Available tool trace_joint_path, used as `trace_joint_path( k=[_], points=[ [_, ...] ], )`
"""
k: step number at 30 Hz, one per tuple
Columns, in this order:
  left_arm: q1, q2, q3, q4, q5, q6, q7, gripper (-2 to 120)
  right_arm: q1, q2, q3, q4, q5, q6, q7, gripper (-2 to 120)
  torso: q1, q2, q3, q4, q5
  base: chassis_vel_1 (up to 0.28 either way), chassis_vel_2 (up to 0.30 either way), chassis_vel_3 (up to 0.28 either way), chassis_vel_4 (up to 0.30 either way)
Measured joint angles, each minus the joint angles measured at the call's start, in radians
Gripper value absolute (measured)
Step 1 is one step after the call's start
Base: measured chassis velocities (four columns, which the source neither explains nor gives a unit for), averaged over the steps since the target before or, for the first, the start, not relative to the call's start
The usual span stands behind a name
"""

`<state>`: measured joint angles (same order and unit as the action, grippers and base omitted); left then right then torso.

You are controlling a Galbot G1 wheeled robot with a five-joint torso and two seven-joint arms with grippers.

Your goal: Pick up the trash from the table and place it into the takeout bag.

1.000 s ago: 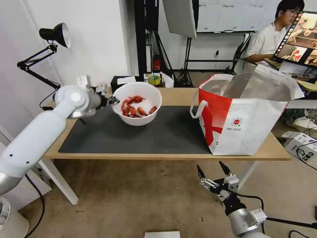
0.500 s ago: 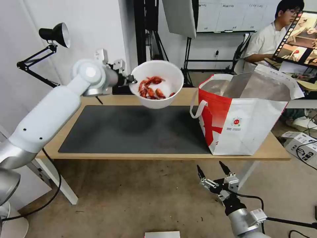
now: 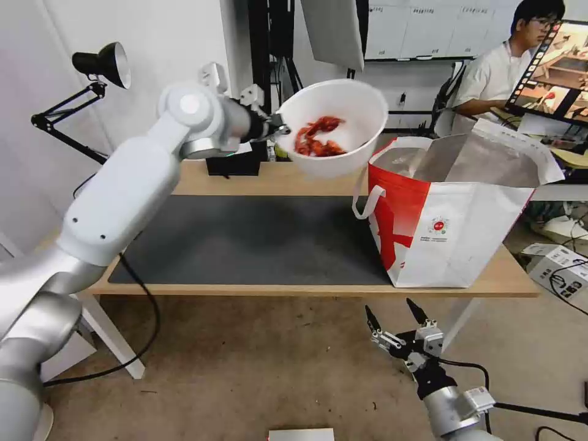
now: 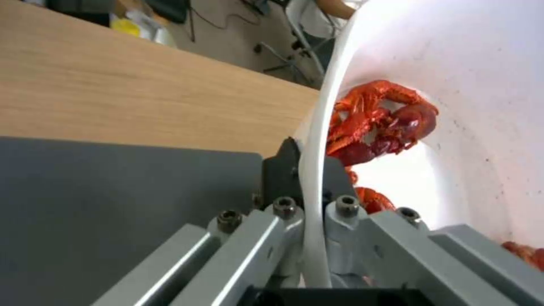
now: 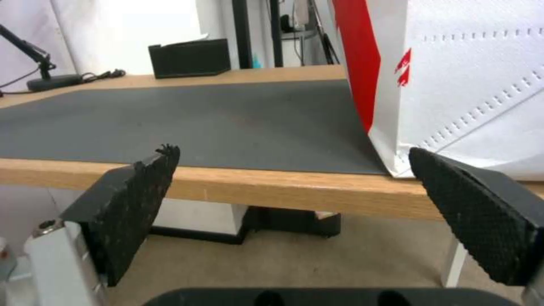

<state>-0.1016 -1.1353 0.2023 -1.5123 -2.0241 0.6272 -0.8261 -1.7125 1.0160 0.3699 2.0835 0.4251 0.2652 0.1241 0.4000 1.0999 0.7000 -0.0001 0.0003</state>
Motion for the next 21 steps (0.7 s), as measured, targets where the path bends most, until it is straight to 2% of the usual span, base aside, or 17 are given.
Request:
trace_joint_path(
  k=[9,21],
  points=[
    [-0.043,-0.099,0.014,0.067,-0.002,-0.008,-0.024,0,0.0,0.0,0.0,0.0,0.0,0.0,0.0,100,0.0,0.0,0.0,0.0,0.0,0.0,0.0,0.0,0.0],
    [-0.058,-0.242,0.025,0.161,0.047,-0.028,-0.04,0,0.0,0.0,0.0,0.0,0.0,0.0,0.0,100,0.0,0.0,0.0,0.0,-0.0001,0.0,0.0,0.0,0.0]
  ],
)
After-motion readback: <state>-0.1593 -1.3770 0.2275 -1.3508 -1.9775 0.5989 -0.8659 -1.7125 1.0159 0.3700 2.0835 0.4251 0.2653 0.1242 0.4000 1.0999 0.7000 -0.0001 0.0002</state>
